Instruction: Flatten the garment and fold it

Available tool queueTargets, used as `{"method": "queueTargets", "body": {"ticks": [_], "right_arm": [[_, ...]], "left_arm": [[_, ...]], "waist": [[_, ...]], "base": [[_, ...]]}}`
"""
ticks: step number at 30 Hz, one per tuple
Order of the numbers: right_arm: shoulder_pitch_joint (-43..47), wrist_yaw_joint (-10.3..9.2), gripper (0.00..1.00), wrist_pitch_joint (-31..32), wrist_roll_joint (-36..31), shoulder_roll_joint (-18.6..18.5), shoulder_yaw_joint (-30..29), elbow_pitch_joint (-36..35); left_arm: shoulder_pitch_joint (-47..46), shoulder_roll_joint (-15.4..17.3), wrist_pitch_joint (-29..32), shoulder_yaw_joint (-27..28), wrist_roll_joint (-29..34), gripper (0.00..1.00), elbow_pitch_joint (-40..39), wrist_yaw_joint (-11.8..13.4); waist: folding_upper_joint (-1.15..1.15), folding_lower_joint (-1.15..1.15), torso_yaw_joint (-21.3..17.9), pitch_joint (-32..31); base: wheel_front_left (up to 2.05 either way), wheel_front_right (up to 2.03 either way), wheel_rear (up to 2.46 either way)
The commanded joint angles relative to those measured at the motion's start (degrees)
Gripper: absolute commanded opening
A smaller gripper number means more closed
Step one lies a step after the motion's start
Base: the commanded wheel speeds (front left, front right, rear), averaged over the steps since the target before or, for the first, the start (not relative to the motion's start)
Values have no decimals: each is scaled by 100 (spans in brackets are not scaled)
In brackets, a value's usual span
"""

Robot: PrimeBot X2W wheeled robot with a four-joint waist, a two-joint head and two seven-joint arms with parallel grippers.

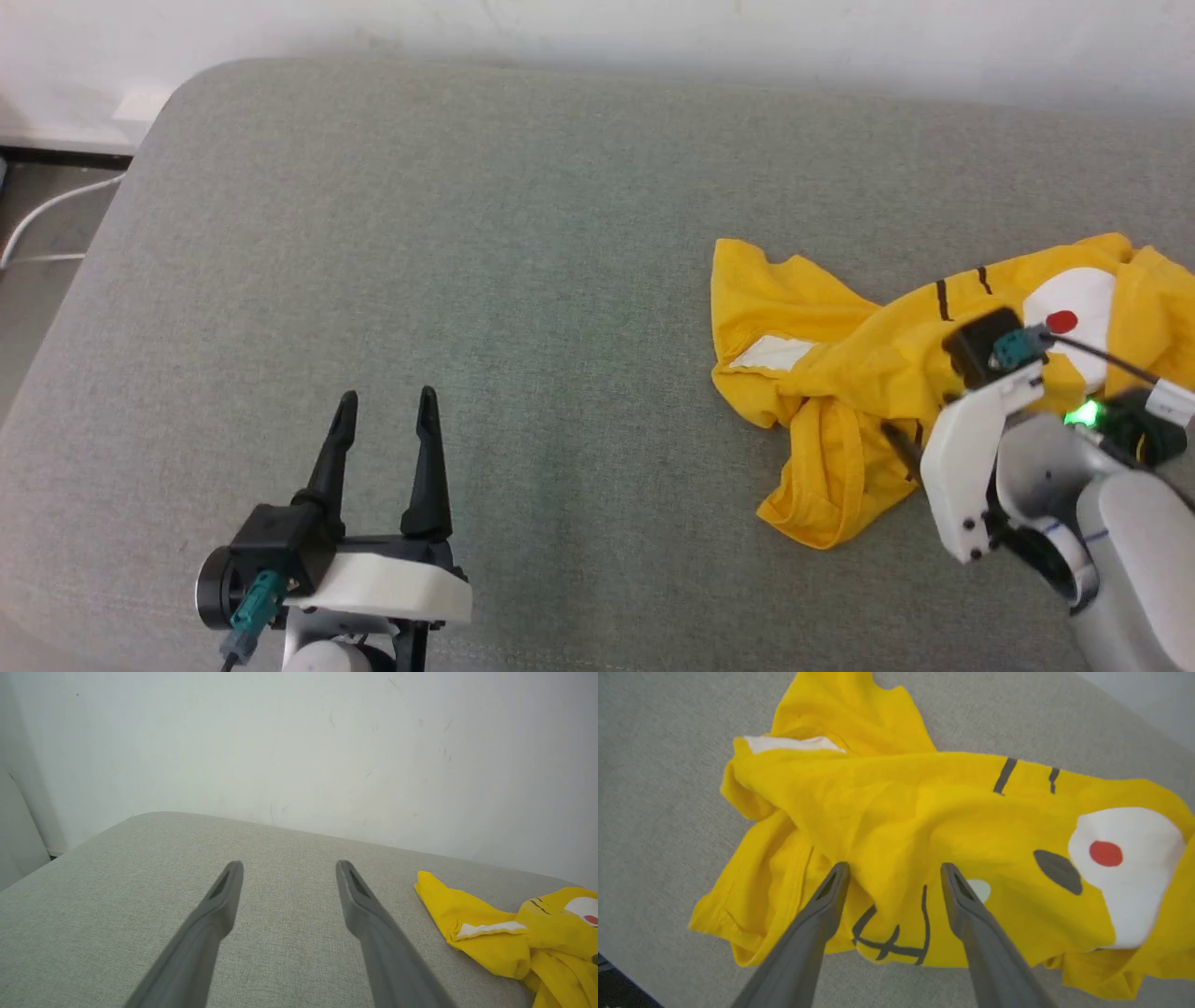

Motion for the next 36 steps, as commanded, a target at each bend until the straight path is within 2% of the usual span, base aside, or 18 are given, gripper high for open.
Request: {"method": "queueTargets", "body": {"ticks": [1,7,12,13,14,15,16,21,26,29,34,36], "right_arm": [[216,-11,100,268,93,-28,22,-38],[390,-11,100,305,-59,82,69,43],[272,-11,100,-62,-506,354,2,711],[223,-11,87,-161,-606,433,-49,879],[164,-11,45,-252,-729,455,-4,1027],[102,-11,17,-362,-804,486,-6,1151],[39,-11,0,-473,-841,533,-50,1248],[-323,-11,0,-819,-806,482,1,1231],[-480,-11,0,-795,-563,65,-112,664],[-243,-11,0,-560,-416,-302,-224,272],[679,-11,0,179,-179,-874,-480,-211],[1048,-11,0,329,-72,-960,-641,-290]], "left_arm": [[3,-7,-27,-11,-47,100,-21,43],[-27,-7,-27,-1,-69,100,0,43],[-96,-7,-27,-33,-94,100,30,45],[-110,-7,-27,-43,-98,100,29,50],[-123,-7,-27,-55,-101,100,29,55],[-131,-7,-27,-61,-104,100,27,61],[-134,-7,-27,-64,-106,100,24,67],[-83,-7,-27,31,-82,100,-33,107],[-35,-7,-27,74,-87,100,-44,99],[-34,-7,-27,64,-95,100,-33,92],[11,-7,-27,58,-94,100,-24,93],[40,-7,-27,67,-83,100,-18,86]], "waist": [[0,0,96,82],[0,0,193,147],[0,0,271,167],[0,0,284,170],[0,0,297,173],[0,0,303,173],[0,0,304,173],[0,0,178,187],[0,0,-14,166],[0,0,-95,144],[0,0,-175,88],[0,0,-200,67]], "base": [[0,0,0],[0,0,0],[0,0,0],[0,0,0],[0,0,0],[0,0,0],[0,0,0],[0,0,0],[0,0,0],[0,0,0],[0,0,0],[0,0,0]]}}
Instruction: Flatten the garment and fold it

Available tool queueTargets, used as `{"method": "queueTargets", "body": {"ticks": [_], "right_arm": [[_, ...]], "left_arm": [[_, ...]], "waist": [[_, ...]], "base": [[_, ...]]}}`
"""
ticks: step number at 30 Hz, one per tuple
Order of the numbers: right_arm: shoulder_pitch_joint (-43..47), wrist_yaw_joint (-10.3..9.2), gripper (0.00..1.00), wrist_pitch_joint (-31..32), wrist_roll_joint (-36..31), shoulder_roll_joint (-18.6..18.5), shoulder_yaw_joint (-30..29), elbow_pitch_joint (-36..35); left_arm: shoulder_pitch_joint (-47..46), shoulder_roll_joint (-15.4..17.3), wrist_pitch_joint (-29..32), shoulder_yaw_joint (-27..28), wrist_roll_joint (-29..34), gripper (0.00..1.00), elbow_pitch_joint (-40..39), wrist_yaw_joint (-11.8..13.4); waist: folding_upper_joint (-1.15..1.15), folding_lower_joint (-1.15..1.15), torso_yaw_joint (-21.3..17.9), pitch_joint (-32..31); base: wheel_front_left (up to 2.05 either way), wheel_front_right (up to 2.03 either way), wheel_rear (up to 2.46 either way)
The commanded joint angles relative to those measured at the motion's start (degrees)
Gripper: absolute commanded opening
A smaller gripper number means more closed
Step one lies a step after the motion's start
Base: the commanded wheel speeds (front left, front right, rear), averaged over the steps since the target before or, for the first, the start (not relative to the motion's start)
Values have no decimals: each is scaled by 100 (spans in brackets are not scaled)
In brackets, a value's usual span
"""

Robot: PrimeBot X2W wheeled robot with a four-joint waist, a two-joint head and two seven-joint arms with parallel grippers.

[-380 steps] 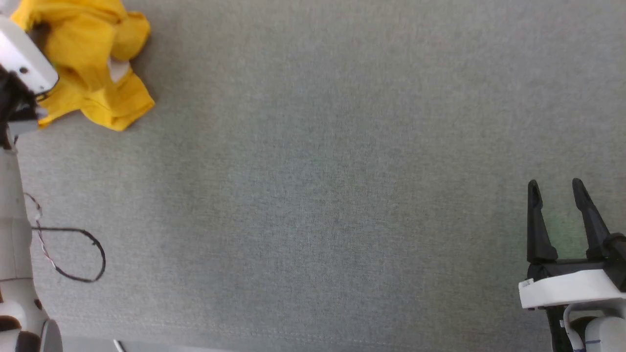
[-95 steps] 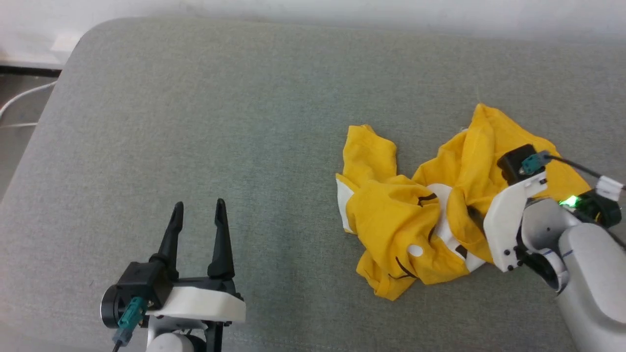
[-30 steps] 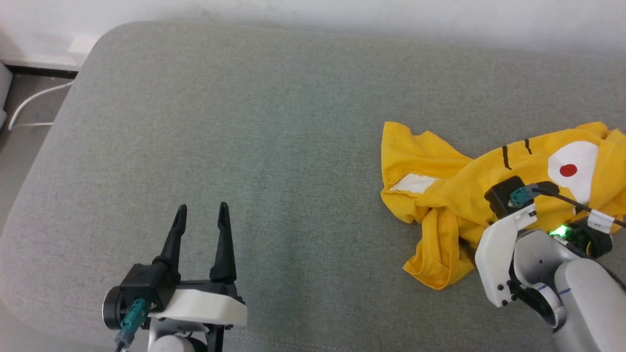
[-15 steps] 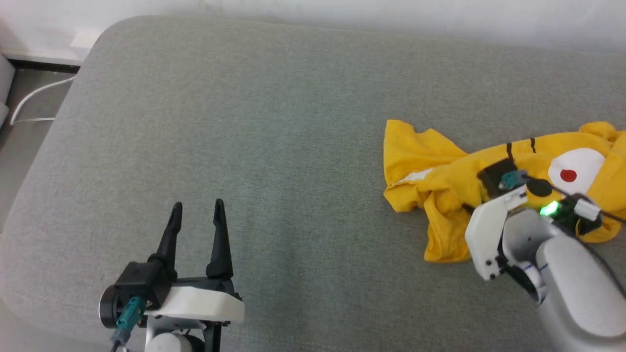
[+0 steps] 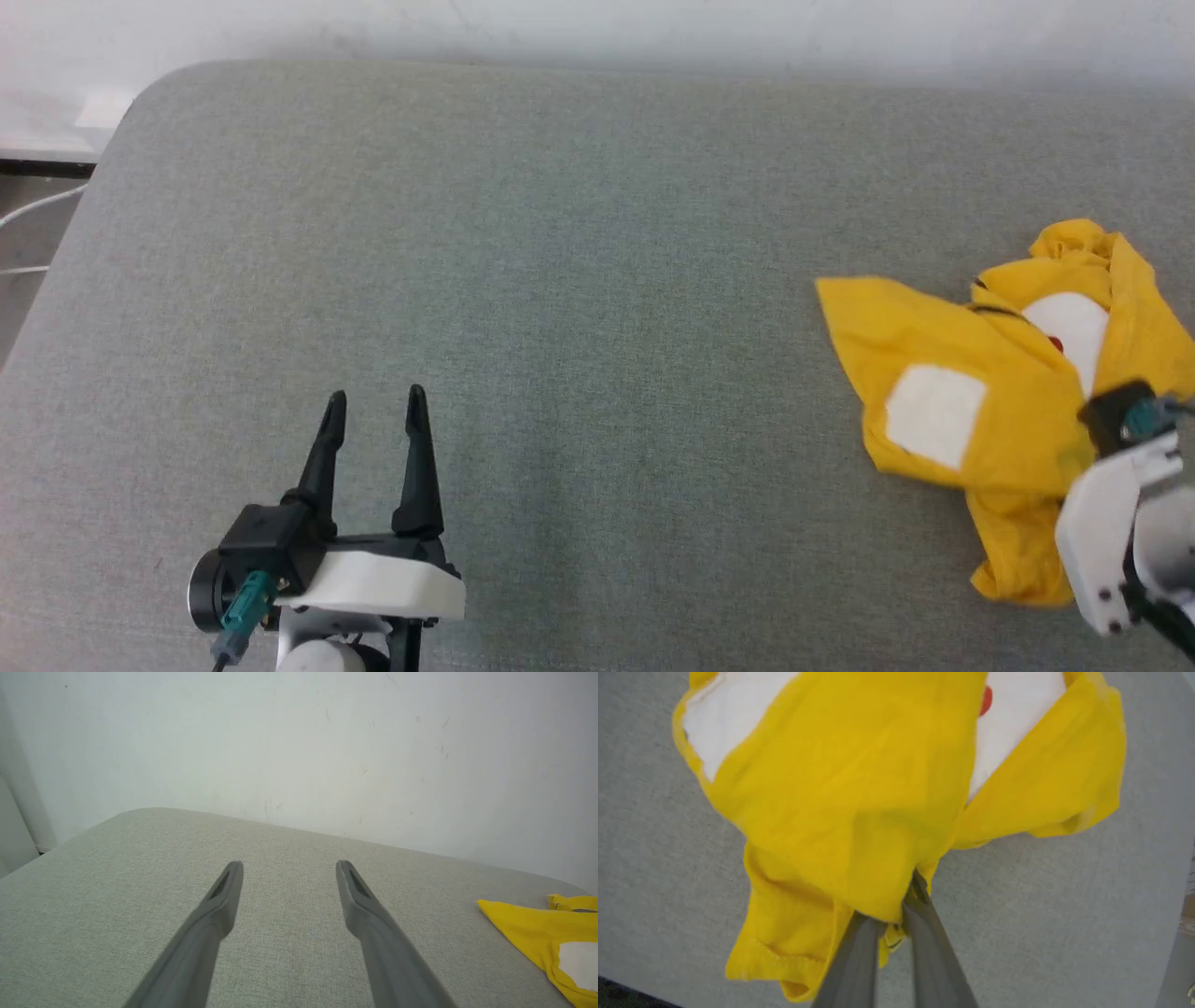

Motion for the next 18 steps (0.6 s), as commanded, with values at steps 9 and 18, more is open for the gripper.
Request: {"method": "queueTargets", "body": {"ticks": [9,18], "right_arm": [[567,-12,100,-908,-155,774,-695,-194],[797,-12,100,-2151,-445,2178,-1921,-1599]], "left_arm": [[113,-6,-27,67,159,100,17,-58],[203,-6,-27,95,212,100,-174,-85]], "waist": [[-1,0,-118,-132],[-1,0,-332,-143]], "base": [[0,0,0],[0,0,0]]}}
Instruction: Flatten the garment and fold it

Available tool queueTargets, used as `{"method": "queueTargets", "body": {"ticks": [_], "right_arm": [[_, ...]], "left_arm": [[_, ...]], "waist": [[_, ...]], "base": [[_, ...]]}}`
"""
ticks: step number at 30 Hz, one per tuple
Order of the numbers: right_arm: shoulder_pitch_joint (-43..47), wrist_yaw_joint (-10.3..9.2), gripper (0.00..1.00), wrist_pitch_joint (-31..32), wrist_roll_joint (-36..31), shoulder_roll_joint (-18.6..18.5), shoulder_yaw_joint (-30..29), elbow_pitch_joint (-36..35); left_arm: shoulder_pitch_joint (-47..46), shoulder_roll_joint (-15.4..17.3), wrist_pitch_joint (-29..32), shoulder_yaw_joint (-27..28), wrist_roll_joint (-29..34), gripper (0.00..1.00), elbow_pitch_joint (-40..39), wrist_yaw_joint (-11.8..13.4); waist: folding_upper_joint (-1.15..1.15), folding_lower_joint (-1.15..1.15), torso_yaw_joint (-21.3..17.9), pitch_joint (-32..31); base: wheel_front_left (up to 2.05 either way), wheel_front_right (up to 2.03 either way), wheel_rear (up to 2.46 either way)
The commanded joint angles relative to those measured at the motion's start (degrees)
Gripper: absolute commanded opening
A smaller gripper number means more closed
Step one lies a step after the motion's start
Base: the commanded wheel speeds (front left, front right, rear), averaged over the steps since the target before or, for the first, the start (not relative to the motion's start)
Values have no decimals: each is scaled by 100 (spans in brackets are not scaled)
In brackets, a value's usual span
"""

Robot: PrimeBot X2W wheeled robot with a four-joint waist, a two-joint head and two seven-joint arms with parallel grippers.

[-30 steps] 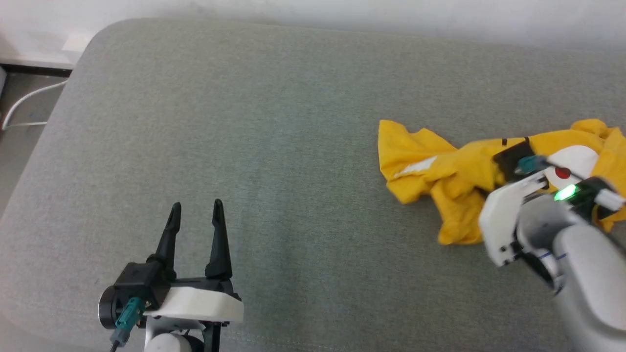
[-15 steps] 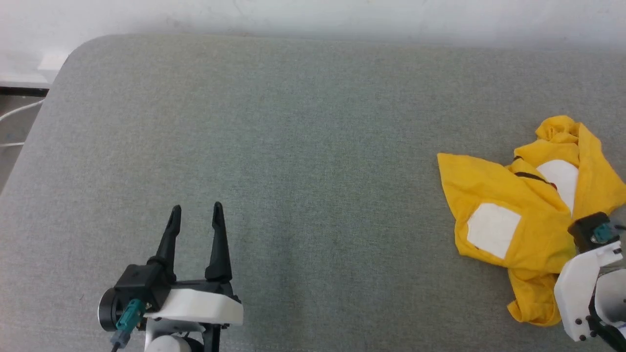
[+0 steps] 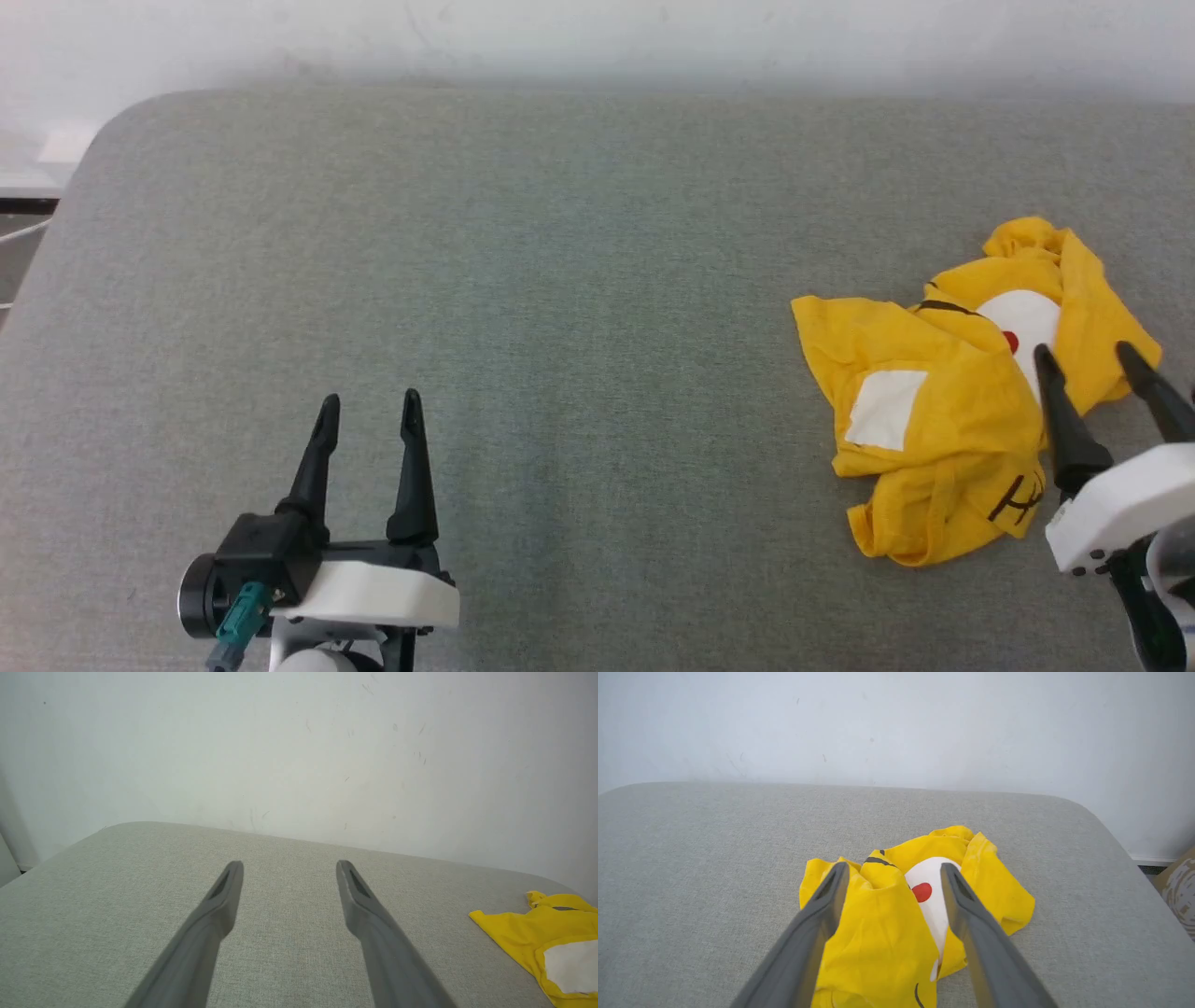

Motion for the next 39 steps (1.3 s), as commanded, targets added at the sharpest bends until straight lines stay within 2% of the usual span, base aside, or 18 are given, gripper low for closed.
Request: {"method": "queueTargets", "body": {"ticks": [1,4,7,16,25,32,39], "right_arm": [[122,-11,100,-110,-80,75,-28,-102],[311,-11,100,-359,-211,268,113,-342],[326,-11,100,-339,-312,310,374,-329],[-669,-11,100,266,-291,-175,885,119],[-1934,-11,100,1583,-54,-851,1572,1284],[-2725,-11,100,2137,46,-948,1928,2439],[-2968,-11,100,2591,-1,-828,1924,3371]], "left_arm": [[69,-6,-26,20,33,100,-27,-24],[89,-6,-26,46,24,100,-54,-14],[89,-6,-26,41,19,100,-55,-12],[-51,-6,-26,-62,-24,100,-8,-31],[-232,-6,-26,-215,-107,100,30,-25],[-440,-6,-26,-337,-184,100,65,1],[-535,-6,-26,-398,-247,100,86,48]], "waist": [[0,0,-69,25],[0,0,-171,55],[0,0,-227,76],[0,0,-64,182],[0,0,303,480],[0,0,626,724],[0,0,875,857]], "base": [[0,0,0],[0,0,0],[0,0,0],[0,0,0],[0,0,0],[0,0,0],[0,0,0]]}}
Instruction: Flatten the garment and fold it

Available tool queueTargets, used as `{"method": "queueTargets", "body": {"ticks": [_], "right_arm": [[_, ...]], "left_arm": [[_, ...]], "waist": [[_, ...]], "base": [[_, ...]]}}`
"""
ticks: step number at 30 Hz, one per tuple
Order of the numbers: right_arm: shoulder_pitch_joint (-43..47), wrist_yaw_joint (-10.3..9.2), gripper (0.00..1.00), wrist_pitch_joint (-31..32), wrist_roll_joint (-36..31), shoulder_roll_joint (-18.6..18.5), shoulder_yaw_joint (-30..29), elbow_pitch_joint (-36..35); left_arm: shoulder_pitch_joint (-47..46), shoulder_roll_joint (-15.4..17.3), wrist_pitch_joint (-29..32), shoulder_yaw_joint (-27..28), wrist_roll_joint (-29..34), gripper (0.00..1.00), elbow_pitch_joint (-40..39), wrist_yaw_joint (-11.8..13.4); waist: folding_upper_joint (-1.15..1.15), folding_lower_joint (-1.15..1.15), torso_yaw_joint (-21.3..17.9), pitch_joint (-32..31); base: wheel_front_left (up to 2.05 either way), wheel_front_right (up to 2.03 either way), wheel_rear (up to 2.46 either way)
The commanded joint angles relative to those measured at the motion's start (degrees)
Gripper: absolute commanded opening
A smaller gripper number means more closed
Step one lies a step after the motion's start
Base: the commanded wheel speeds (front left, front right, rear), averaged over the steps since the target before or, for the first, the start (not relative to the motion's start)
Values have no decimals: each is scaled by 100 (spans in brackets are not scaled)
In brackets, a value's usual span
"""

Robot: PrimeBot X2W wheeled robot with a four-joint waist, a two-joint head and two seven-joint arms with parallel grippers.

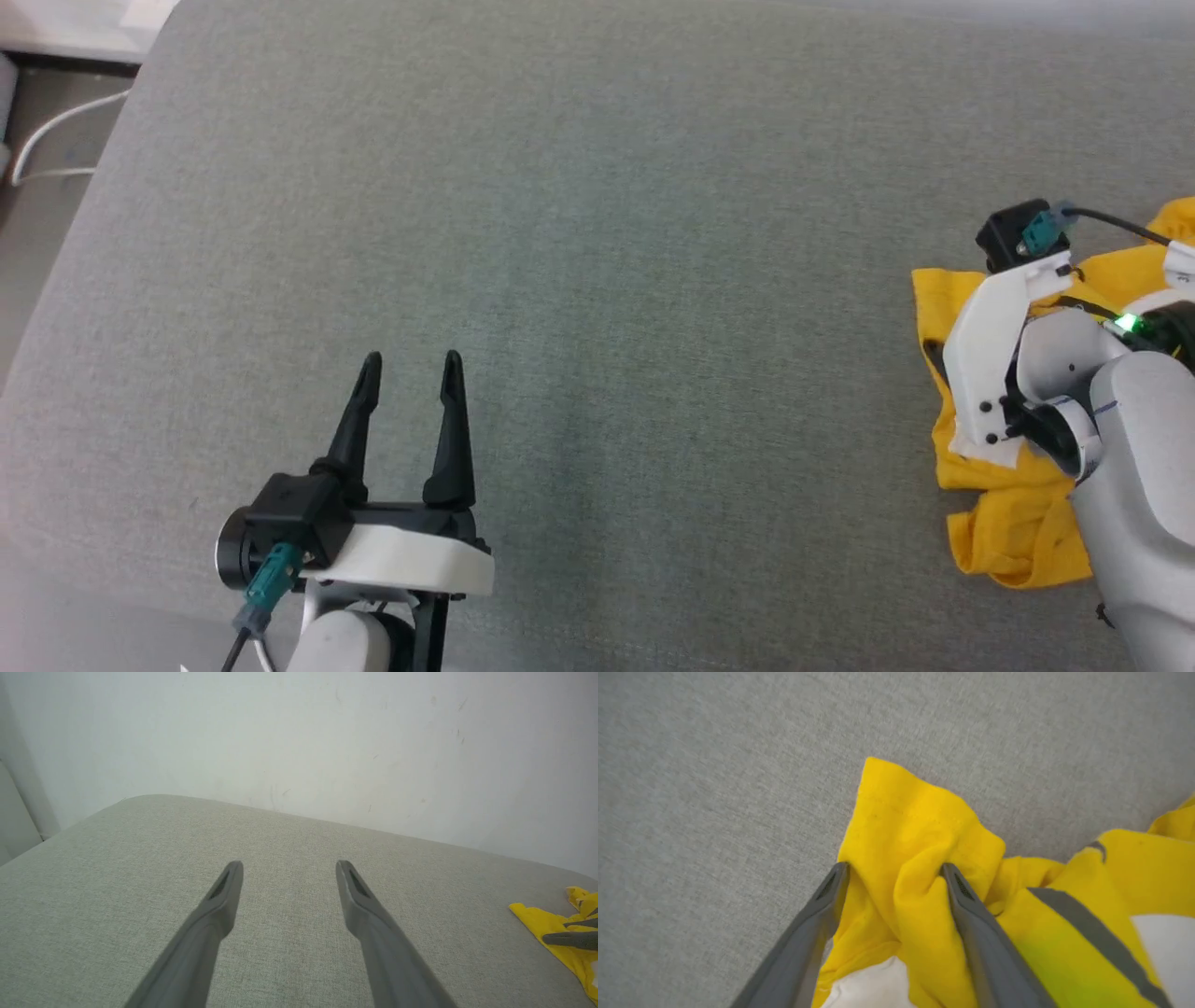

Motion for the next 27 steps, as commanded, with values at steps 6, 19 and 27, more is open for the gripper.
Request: {"method": "queueTargets", "body": {"ticks": [6,19,27], "right_arm": [[-107,-11,0,-93,-200,94,-250,472],[-703,-11,0,-1009,179,468,607,127],[-1103,-11,0,-1362,953,1169,2067,355]], "left_arm": [[-162,-6,-27,-24,-50,100,23,61],[-66,-6,-27,64,-29,100,78,98],[-67,-6,-27,19,-82,100,77,111]], "waist": [[1,-1,224,140],[1,-1,32,-149],[1,-1,234,-201]], "base": [[0,0,0],[0,0,0],[0,0,0]]}}
